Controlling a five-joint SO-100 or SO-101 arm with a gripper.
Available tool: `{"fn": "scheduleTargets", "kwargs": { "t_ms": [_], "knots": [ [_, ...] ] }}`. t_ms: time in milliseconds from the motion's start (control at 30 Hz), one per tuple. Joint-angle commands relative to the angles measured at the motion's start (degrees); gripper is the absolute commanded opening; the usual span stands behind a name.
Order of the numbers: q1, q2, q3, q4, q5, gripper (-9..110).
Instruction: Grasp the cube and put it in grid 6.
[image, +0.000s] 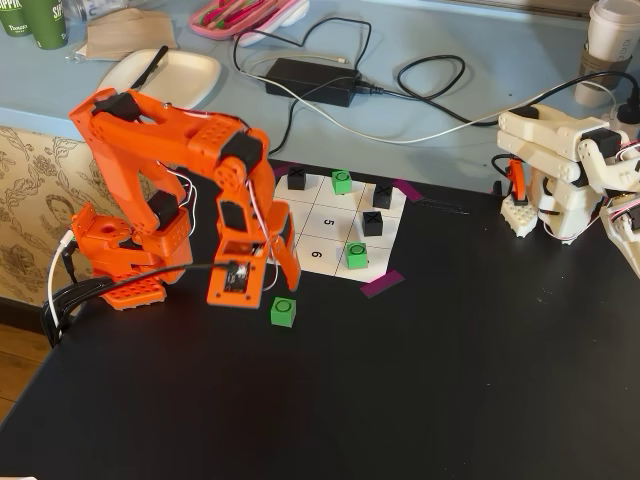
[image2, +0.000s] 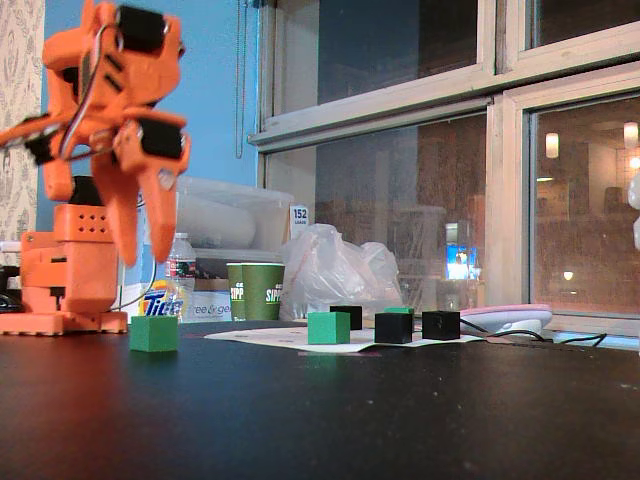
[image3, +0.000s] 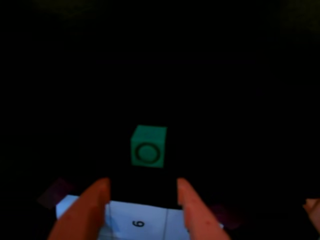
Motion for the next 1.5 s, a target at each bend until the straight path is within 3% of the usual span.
{"fn": "scheduleTargets", "kwargs": {
  "t_ms": [0, 567, 1467],
  "knots": [
    [0.0, 0.3, 0.2, -1.8, -0.1, 22],
    [-1.1, -1.1, 9.1, -10.2, 0.8, 25],
    [-1.7, 4.7, 14.0, -13.9, 0.0, 28]
  ]
}}
